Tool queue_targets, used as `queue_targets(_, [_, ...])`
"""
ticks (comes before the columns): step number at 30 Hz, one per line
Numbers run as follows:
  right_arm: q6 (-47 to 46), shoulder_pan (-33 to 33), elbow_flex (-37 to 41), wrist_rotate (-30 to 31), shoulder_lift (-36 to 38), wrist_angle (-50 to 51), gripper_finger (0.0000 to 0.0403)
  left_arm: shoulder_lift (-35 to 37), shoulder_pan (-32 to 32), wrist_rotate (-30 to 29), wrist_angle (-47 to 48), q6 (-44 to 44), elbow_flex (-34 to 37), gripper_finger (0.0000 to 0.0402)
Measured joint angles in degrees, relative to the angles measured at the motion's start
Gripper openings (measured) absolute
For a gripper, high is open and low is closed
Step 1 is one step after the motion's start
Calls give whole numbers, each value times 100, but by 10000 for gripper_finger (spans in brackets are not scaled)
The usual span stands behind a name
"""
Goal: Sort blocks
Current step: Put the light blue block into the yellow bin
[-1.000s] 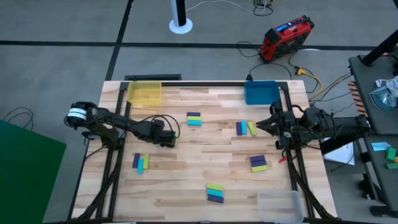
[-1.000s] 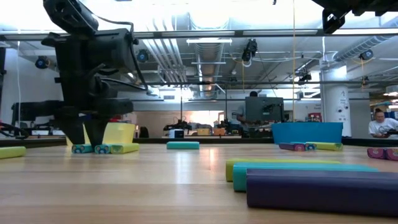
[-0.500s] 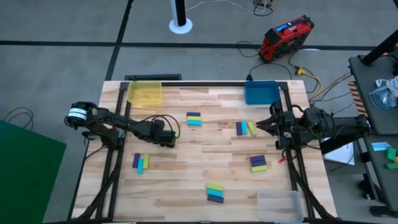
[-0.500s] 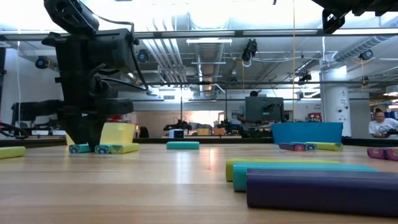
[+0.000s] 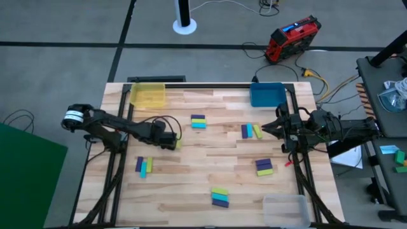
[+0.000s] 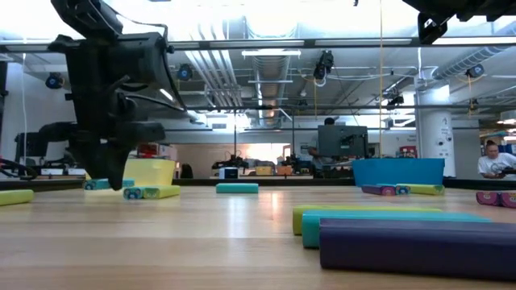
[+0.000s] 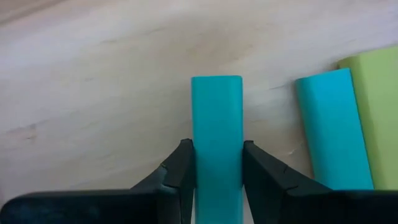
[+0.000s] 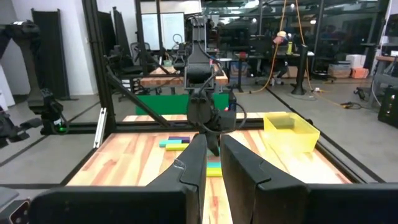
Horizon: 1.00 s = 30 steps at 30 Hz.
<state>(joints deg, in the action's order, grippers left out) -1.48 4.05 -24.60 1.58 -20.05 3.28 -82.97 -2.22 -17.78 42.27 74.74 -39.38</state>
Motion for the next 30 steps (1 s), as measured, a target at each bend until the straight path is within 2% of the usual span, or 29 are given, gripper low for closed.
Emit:
queue_targets(7, [15,0,0,0,0,-5,38,674,203,-374,1,-485,-9,90])
queue_targets(13, [17,-1,0,-1,0,-10,38,1375,863,-798,80,-1220,-11,90])
queue_targets(18, [20,0,0,-1,0,-10,38,1826,1722,-1214,67,-1982,-140,90])
queue_targets(24, [63,1,0,1,-2,-10,38,1872,2916,-1993,62,-3282,-675,91])
queue_targets(30, [55,0,0,1,-2,-10,38,1453,4254,-1478,45,-4496,-1226,91])
